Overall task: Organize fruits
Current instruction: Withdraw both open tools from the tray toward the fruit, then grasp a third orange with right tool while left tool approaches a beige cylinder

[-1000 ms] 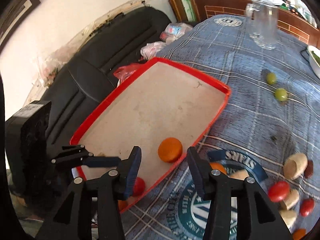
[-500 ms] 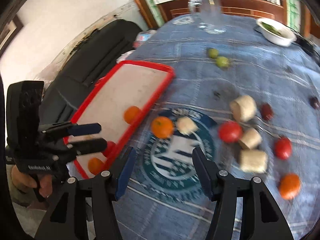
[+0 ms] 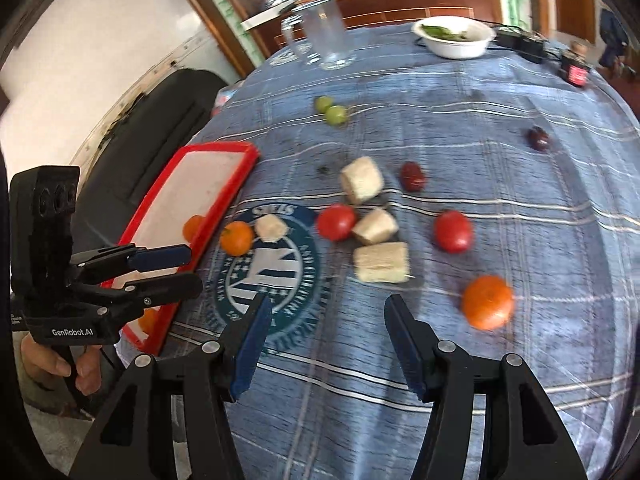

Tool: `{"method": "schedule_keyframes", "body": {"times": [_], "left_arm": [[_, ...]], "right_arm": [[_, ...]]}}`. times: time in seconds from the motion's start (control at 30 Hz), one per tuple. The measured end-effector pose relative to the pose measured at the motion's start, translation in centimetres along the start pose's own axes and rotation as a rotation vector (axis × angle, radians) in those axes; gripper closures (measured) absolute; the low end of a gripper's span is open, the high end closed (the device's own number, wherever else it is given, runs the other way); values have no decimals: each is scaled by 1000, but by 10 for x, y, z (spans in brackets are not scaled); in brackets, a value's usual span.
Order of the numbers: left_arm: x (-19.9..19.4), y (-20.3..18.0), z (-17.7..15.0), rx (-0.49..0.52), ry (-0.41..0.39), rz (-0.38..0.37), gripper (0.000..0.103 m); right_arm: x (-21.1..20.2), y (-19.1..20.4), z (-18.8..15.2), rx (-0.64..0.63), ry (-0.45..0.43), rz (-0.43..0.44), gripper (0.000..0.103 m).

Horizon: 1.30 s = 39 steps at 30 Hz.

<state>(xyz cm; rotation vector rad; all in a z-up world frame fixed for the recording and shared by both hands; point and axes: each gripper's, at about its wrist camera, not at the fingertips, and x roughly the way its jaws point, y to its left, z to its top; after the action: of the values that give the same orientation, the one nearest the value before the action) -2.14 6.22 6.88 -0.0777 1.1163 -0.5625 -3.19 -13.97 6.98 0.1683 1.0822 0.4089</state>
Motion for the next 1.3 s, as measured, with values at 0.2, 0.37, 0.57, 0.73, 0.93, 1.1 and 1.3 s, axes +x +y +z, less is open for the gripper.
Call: {"method": "schedule_keyframes", "body": {"times": [0.2,0.37,0.57,0.73,0.93,1.1,1.3], "left_arm": [[18,-24,7,48,36,-30,47],[30,-41,9,82,58,-48,47],[41,-54,12,97,78,-53,47],[57,-58,19,68,107,0,47],[74,-57,28,-5,134,12,47],[84,-63,31,-19,152,36,47],[93,-71,37,-30,159,55,47]], "right_arm": [[-12,-32,-10,84,-14,-56,42],[-16,-51,-16,136,-12,-79,42],[-18,-58,-18,133,-14,-89,42],[-12,-67,-17,135,3,-137,43],[8,-81,-4,146,32,-166,43],[22,-83,1,112,60,-192,64],[17,-88,-1,94,62,-203,65]]}}
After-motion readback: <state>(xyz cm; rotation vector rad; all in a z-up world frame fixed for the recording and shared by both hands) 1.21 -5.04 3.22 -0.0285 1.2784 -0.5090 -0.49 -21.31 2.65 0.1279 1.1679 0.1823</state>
